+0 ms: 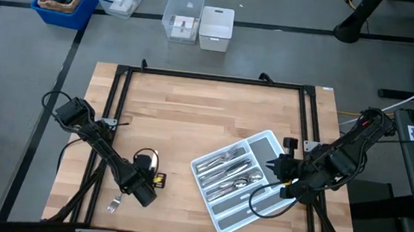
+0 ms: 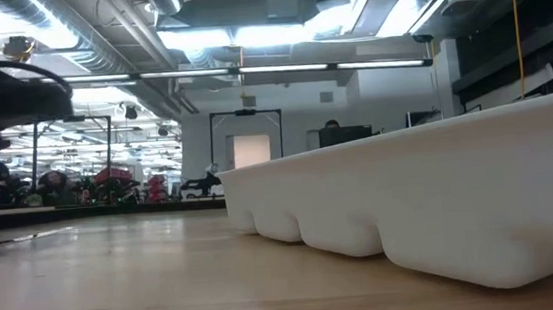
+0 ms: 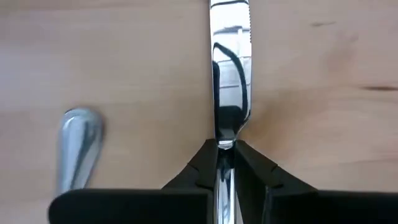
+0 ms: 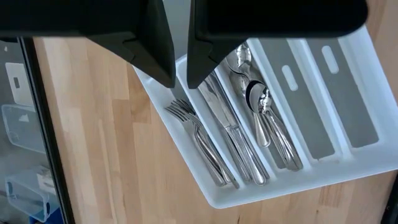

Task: Sort silverware
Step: Put the silver table knife into the silverware tray

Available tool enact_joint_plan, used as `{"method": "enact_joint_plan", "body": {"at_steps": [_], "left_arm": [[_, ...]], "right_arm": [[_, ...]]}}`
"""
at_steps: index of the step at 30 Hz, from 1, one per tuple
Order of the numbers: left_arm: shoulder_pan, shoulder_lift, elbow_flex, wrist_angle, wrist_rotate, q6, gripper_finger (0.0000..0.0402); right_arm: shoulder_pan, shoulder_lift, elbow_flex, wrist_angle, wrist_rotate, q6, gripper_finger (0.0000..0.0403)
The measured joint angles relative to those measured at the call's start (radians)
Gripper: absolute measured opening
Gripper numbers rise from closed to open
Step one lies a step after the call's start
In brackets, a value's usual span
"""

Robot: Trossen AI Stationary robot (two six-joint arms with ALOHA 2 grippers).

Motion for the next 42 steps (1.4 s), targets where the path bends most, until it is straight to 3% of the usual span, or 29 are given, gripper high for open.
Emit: {"method": "enact_joint_plan", "body": {"at_steps": [7,17,28,42], "left_arm": [[0.002,0.002,0.0,0.074,-0.142,0.05,0.0022],[0.041,0.0,0.002,0.108,-0.142,0.117,0.0028],[0.092,-0.001,0.003,0.282,-0.18,0.317,0.0029],[0.097,-0.002,0.004,0.416,-0.228,0.447,0.0029]], "right_arm": [[0.0,0.0,0.0,0.0,0.0,0.0,0.0046],[0.0,0.0,0.0,0.001,0.0,0.0,0.0046],[0.0,0.0,0.0,0.001,-0.001,0.0,0.0046],[0.0,0.0,0.0,0.001,-0.001,0.0,0.0046]]}}
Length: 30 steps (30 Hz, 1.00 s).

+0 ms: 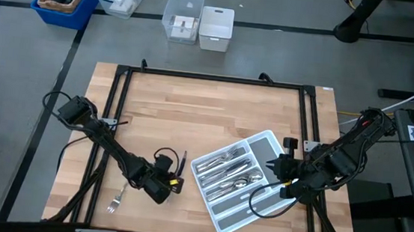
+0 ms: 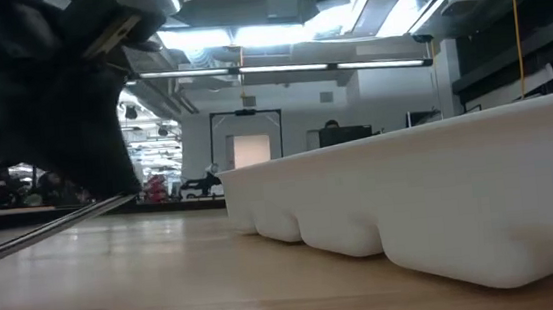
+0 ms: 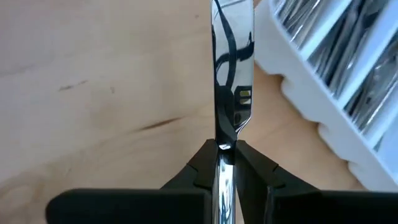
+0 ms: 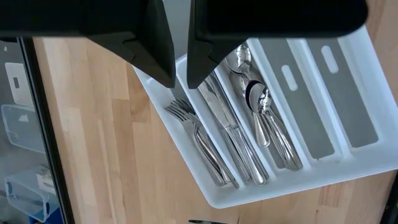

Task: Sort silverware
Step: Put the silver table knife into the silverware tray

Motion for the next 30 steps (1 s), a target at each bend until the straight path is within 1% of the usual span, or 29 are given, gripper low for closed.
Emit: {"method": "enact_joint_plan", "body": {"at_steps": [7,11,14,16,20,23,25,30], "left_arm": [[0.005,-0.024,0.0,0.056,-0.036,0.073,0.0029],[0.018,-0.057,0.0,0.119,-0.067,0.153,0.0029],[0.04,-0.084,0.0,0.177,-0.068,0.222,0.0029],[0.062,-0.097,0.001,0.245,-0.068,0.285,0.0029],[0.131,-0.099,0.001,0.424,-0.061,0.466,0.0029],[0.204,-0.099,0.001,0.538,-0.034,0.604,0.0029],[0.256,-0.098,0.005,0.582,-0.006,0.699,0.0029],[0.361,-0.072,0.073,0.595,0.148,0.868,0.0029]], "right_arm": [[0.0,0.0,0.0,0.0,0.0,0.0,0.0046],[0.0,0.0,0.0,0.0,0.0,0.0,0.0046],[0.0,0.0,0.0,0.001,0.001,0.0,0.0046],[0.0,0.0,0.0,0.003,0.0,0.0,0.0046],[0.0,0.0,0.0,0.005,0.0,0.0,0.0046],[0.0,0.0,0.0,0.005,0.0,0.0,0.0046],[0.0,0.0,0.0,0.009,-0.007,0.001,0.0046],[0.0,-0.009,0.0,0.022,-0.071,0.008,0.0046]]}}
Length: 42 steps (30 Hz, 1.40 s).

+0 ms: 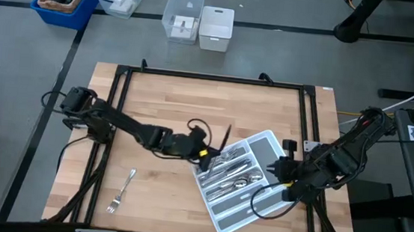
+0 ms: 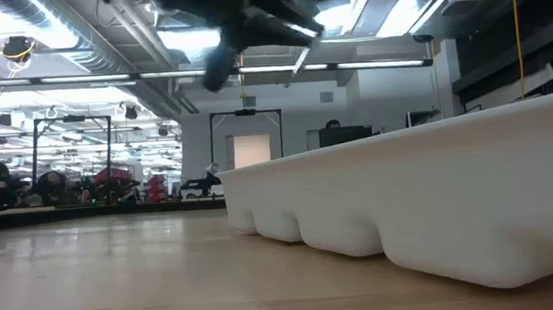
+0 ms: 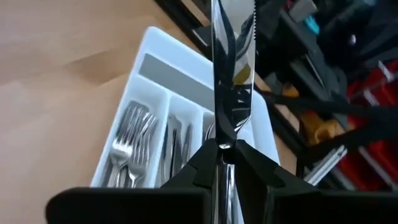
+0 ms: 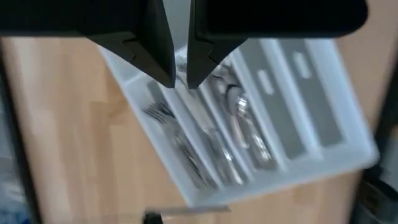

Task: Sort silverware
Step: Put the silver table knife into the silverware tray, then put the silver fork into the silverware tray

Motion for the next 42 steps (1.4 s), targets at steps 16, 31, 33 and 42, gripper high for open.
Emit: {"method": "enact_joint_plan", "body": {"at_steps": [16,31,33,42], "left_arm": [[0.035,0.194,0.238,-0.2,0.167,0.264,0.0029],[0.015,0.318,0.268,-0.233,0.184,0.36,0.0029],[0.015,0.344,0.268,-0.237,0.186,0.359,0.0028],[0.022,0.379,0.268,-0.216,0.187,0.385,0.0028]], "right_arm": [[0.0,-0.478,-0.138,0.37,0.011,-0.234,0.0046],[0.0,-0.956,-0.764,0.957,0.047,-0.251,0.0046],[0.0,-0.989,-0.812,0.978,0.048,-0.252,0.0046],[0.0,-1.093,-0.941,1.035,0.047,-0.245,0.0046]]}}
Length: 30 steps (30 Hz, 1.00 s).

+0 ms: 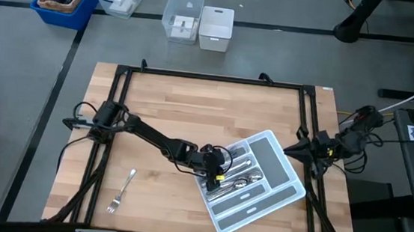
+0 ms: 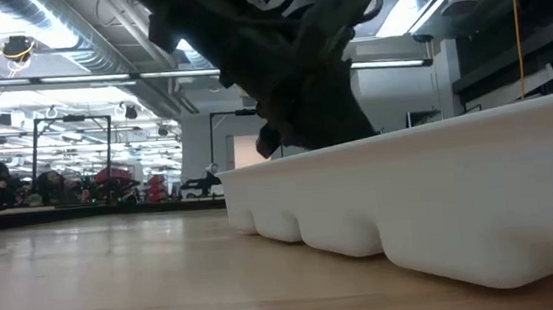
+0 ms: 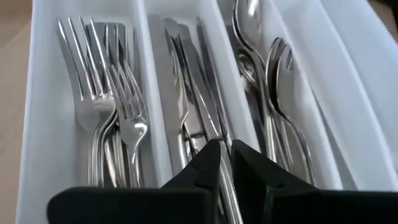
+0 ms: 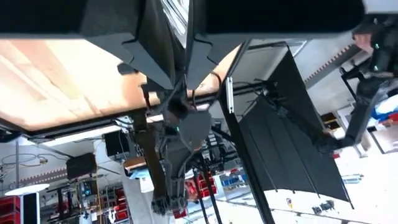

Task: Sort silverware
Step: Put the silver fork into the silverware tray

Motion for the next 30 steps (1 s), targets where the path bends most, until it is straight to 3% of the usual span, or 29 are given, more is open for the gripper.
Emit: {"method": "enact_joint_plan", "body": {"at_steps": [8,13,16,21,26,30], "left_arm": [[0.017,-0.069,0.031,-0.014,0.072,-0.084,0.0029],[0.004,-0.207,0.034,-0.16,0.063,-0.086,0.0029],[-0.033,-0.314,0.034,-0.279,-0.03,-0.09,0.0029],[-0.15,-0.473,0.034,-0.508,-0.292,-0.192,0.0029],[-0.289,-0.58,0.034,-0.791,-0.495,-0.453,0.0029],[-0.375,-0.615,0.034,-1.004,-0.53,-0.689,0.0029]], "right_arm": [[0.0,-0.117,-0.089,-0.013,0.016,-0.024,0.0046],[0.0,-0.161,-0.151,-0.003,0.099,-0.024,0.0046],[-0.001,-0.161,-0.185,0.031,0.122,-0.01,0.0046],[-0.045,-0.162,-0.304,0.227,0.105,-0.013,0.0046],[-0.176,-0.16,-0.385,0.324,0.032,-0.015,0.0046],[-0.329,-0.162,-0.385,0.331,-0.095,-0.015,0.0046]]}}
